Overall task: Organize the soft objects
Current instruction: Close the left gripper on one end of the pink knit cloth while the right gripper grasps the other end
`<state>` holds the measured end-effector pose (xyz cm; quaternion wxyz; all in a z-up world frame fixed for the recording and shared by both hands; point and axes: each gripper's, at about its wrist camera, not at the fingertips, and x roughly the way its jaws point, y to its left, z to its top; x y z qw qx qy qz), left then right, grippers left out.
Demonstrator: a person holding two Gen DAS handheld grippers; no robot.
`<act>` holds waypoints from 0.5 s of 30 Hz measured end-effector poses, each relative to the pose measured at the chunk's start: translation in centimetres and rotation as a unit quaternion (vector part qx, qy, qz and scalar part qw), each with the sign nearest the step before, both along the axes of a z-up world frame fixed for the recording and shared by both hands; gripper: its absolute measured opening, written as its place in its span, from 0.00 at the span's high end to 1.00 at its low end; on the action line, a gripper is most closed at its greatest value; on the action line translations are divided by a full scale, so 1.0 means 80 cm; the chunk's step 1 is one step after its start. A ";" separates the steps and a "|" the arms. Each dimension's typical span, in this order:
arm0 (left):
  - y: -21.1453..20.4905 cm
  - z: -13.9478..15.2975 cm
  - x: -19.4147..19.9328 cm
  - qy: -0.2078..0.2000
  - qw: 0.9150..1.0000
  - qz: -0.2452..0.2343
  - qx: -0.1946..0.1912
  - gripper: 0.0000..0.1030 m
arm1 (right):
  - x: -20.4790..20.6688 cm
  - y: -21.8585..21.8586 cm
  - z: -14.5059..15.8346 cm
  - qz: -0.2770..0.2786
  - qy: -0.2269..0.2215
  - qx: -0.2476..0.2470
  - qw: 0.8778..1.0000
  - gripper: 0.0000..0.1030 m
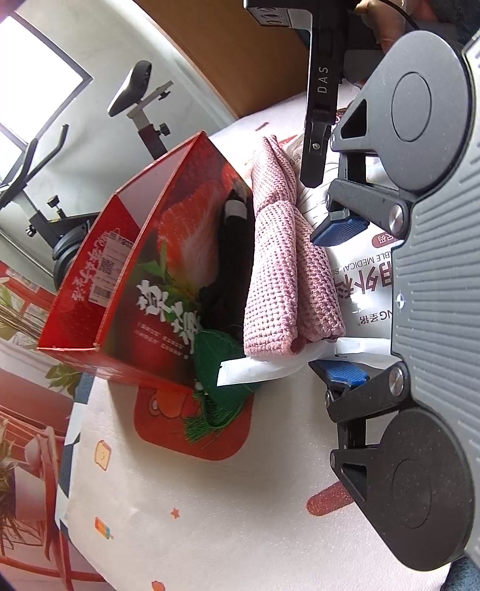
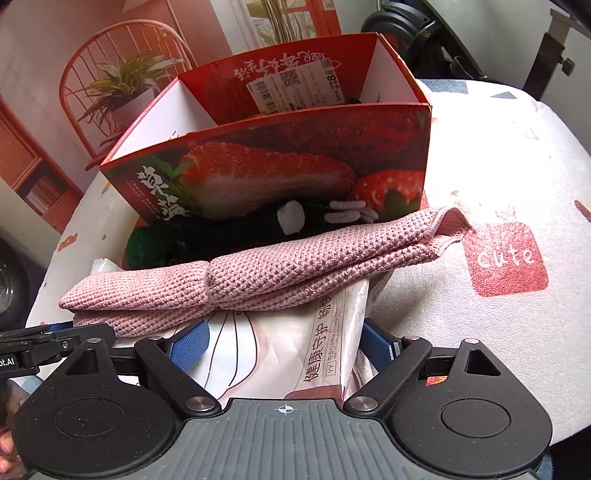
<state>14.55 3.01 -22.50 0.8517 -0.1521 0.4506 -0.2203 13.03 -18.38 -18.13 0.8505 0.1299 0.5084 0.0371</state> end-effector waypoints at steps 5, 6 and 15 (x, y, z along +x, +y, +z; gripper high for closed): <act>0.000 0.010 -0.002 -0.015 1.000 -0.001 -0.005 0.36 | -0.001 -0.001 0.010 0.003 -0.011 -0.003 1.000 0.17; -0.001 0.011 -0.002 -0.018 1.000 -0.003 -0.004 0.36 | -0.002 -0.001 0.011 0.004 -0.014 -0.004 1.000 0.17; 0.001 0.012 -0.007 -0.024 1.000 -0.009 -0.008 0.36 | -0.006 -0.005 0.013 0.004 -0.019 -0.002 1.000 0.17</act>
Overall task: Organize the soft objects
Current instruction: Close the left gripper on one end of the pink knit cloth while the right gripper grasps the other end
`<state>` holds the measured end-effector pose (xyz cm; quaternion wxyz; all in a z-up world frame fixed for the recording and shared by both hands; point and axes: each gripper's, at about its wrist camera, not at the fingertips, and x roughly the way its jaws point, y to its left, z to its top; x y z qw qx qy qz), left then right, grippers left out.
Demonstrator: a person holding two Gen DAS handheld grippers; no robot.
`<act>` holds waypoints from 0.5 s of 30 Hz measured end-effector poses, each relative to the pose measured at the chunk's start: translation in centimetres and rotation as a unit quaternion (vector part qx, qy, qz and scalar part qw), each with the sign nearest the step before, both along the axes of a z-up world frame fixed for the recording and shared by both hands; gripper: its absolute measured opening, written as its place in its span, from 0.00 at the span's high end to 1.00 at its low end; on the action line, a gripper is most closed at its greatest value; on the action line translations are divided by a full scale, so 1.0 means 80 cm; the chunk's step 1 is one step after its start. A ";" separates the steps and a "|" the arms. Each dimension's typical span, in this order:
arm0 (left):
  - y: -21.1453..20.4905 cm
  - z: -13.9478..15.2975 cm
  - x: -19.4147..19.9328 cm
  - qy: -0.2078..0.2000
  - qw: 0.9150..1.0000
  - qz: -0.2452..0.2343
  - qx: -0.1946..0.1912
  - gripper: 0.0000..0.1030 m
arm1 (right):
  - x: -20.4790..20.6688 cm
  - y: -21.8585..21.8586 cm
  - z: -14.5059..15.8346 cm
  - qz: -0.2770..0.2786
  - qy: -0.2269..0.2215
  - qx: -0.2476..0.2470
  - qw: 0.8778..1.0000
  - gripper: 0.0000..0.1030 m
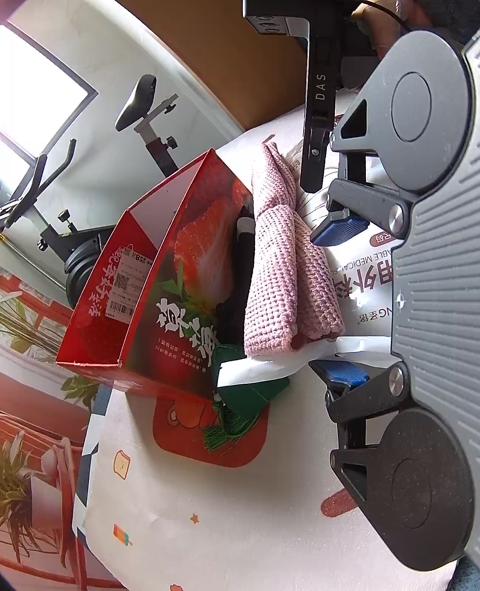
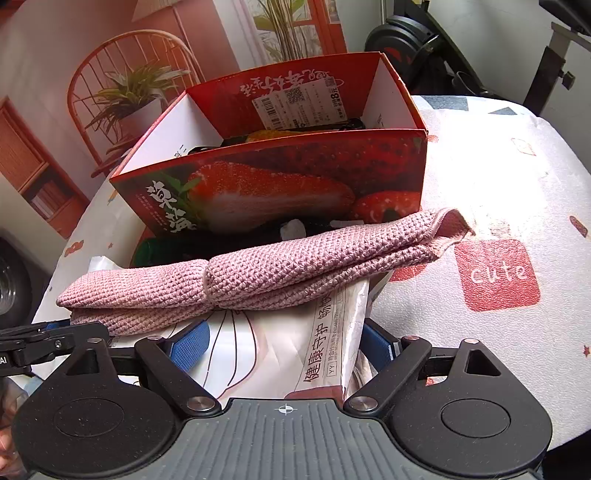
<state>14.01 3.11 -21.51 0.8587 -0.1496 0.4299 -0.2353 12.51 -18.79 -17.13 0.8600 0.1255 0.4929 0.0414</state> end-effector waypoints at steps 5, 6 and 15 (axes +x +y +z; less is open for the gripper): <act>-0.001 -0.004 0.004 0.006 1.000 0.001 0.001 0.36 | 0.002 0.002 -0.002 -0.001 0.003 0.000 1.000 0.17; -0.001 -0.005 0.005 0.007 1.000 0.001 0.001 0.36 | 0.002 0.002 -0.002 -0.001 0.004 -0.001 1.000 0.17; -0.002 -0.005 0.042 0.024 0.999 0.023 0.005 0.36 | 0.035 -0.002 0.003 -0.004 0.004 0.006 1.000 0.18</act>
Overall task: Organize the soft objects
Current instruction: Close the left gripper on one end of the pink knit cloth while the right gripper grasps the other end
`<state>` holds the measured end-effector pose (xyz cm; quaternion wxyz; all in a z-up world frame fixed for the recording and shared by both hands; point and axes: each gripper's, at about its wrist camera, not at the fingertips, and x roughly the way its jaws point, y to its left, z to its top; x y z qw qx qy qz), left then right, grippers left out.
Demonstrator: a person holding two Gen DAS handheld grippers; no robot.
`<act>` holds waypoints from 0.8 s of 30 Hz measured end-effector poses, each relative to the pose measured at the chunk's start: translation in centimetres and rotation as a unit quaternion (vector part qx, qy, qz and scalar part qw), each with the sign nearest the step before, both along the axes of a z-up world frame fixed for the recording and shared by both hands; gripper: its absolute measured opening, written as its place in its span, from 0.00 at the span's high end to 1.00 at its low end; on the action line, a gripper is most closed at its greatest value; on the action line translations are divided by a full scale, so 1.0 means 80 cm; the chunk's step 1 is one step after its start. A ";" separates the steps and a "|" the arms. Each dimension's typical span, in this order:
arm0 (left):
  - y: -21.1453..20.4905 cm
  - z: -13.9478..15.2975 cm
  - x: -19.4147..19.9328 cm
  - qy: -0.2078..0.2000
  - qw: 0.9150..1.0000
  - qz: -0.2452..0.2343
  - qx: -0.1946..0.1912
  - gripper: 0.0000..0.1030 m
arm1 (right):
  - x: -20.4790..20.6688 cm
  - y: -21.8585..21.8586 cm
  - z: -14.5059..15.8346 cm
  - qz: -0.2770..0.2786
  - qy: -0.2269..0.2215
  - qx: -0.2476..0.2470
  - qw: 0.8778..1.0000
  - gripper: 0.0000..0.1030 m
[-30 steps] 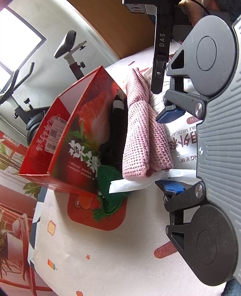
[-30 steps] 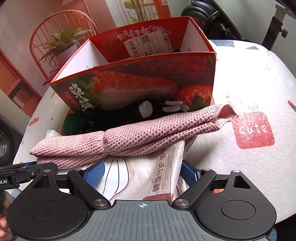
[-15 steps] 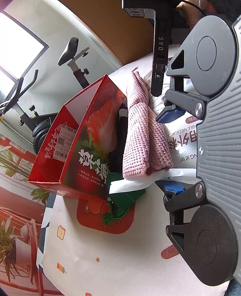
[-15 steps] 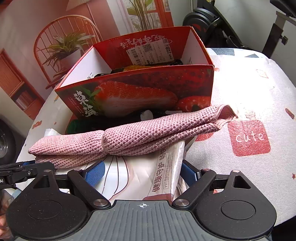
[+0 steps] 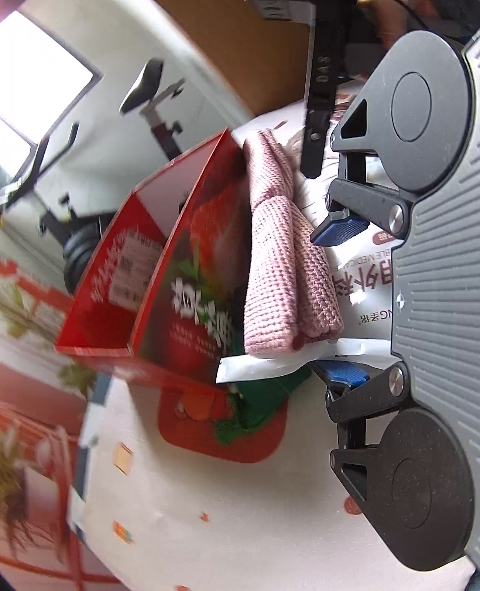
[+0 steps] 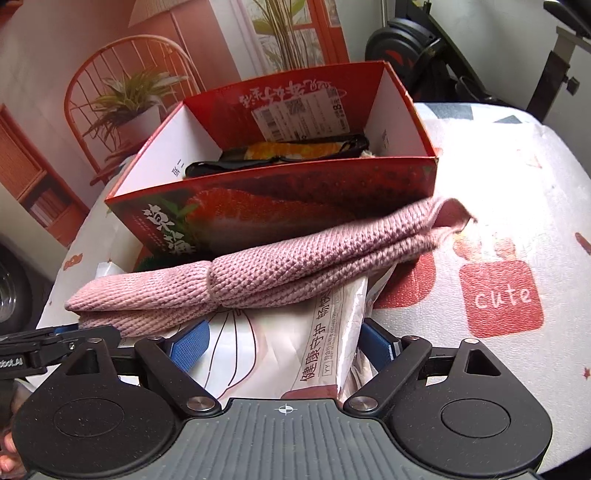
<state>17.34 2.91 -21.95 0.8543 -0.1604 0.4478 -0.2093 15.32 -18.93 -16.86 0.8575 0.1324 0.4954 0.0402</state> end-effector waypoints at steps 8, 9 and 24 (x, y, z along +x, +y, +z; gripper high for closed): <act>0.005 -0.044 -0.001 0.010 1.000 0.001 0.028 0.36 | -0.019 0.005 -0.076 -0.013 0.009 0.008 1.000 0.18; 0.007 -0.046 -0.001 0.012 0.999 0.001 0.031 0.36 | -0.022 0.006 -0.082 -0.014 0.004 0.003 1.000 0.18; 0.018 0.002 -0.027 -0.045 0.998 0.015 0.037 0.36 | -0.042 -0.018 -0.074 -0.005 -0.042 -0.012 0.999 0.20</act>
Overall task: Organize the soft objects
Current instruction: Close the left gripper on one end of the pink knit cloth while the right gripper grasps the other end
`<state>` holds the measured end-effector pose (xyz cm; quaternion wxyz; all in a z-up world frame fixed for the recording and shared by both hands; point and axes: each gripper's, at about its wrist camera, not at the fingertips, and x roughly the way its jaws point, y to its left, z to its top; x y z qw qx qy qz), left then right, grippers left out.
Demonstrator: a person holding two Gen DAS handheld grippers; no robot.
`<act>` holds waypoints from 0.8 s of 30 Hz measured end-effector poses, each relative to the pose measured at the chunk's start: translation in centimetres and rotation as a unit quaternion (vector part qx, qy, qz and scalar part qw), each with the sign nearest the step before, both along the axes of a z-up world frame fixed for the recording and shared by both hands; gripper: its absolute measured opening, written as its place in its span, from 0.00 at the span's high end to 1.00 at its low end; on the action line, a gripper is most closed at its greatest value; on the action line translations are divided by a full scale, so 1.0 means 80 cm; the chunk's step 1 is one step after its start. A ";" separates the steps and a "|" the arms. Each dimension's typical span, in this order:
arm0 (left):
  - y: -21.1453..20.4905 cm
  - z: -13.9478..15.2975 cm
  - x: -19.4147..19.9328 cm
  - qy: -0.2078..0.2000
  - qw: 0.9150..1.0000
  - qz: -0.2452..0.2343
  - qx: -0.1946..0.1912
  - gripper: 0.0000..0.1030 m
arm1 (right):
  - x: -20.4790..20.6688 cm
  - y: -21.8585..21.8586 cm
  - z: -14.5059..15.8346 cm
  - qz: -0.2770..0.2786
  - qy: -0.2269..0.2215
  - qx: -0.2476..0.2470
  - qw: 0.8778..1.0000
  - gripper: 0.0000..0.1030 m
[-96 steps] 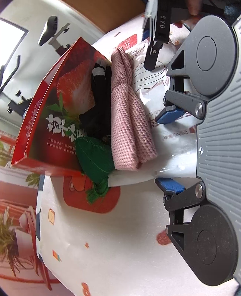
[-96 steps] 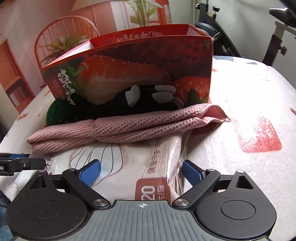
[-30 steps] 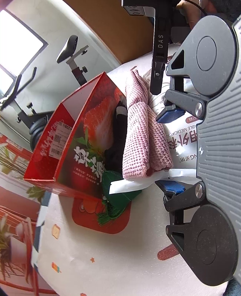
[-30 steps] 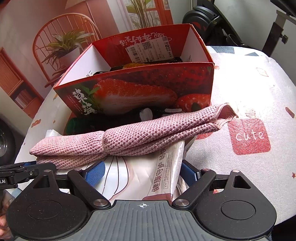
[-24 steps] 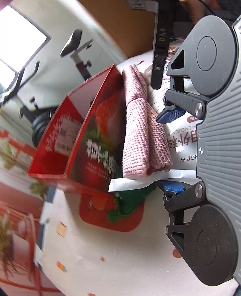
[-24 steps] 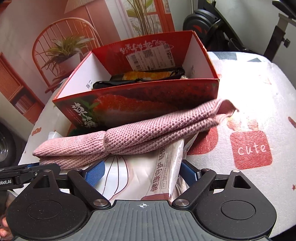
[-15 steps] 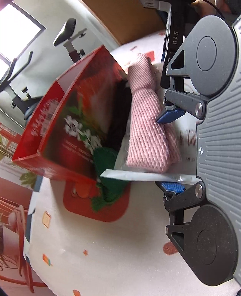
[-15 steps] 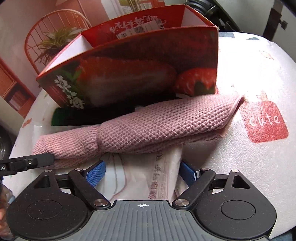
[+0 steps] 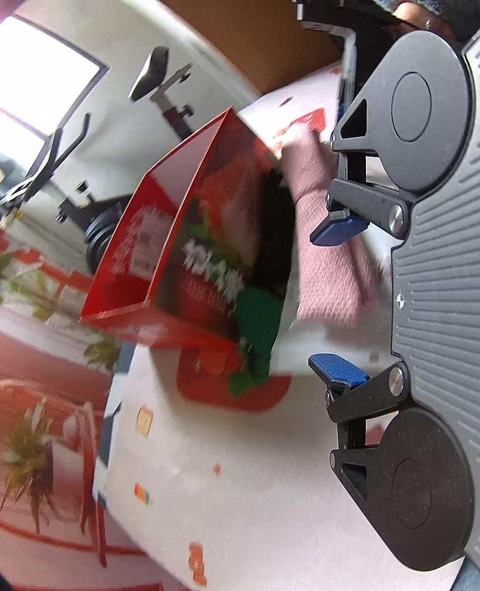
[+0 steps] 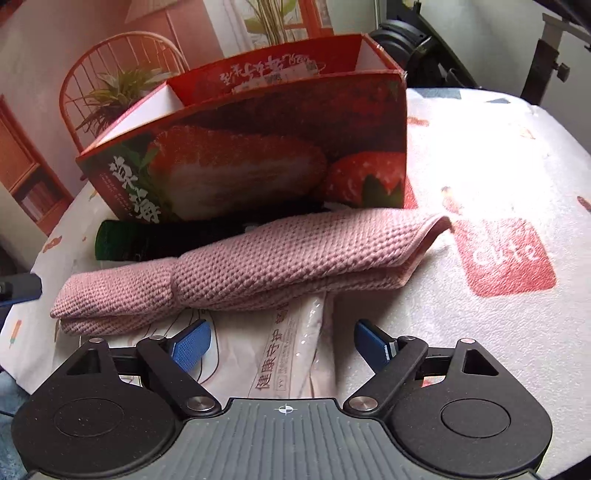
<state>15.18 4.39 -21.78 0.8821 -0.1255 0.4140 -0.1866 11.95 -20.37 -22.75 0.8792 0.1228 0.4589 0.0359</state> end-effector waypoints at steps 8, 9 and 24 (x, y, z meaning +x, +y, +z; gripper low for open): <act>-0.027 -0.039 0.013 0.032 0.999 0.008 0.023 0.40 | 0.002 -0.033 0.029 -0.024 -0.059 -0.019 0.998 0.20; -0.027 -0.041 0.013 0.031 0.999 0.006 0.027 0.42 | 0.006 -0.038 0.030 -0.032 -0.064 -0.020 0.997 0.20; -0.039 -0.049 0.015 0.019 0.998 0.012 0.056 0.73 | 0.048 -0.008 -0.012 -0.012 -0.050 -0.041 0.998 0.38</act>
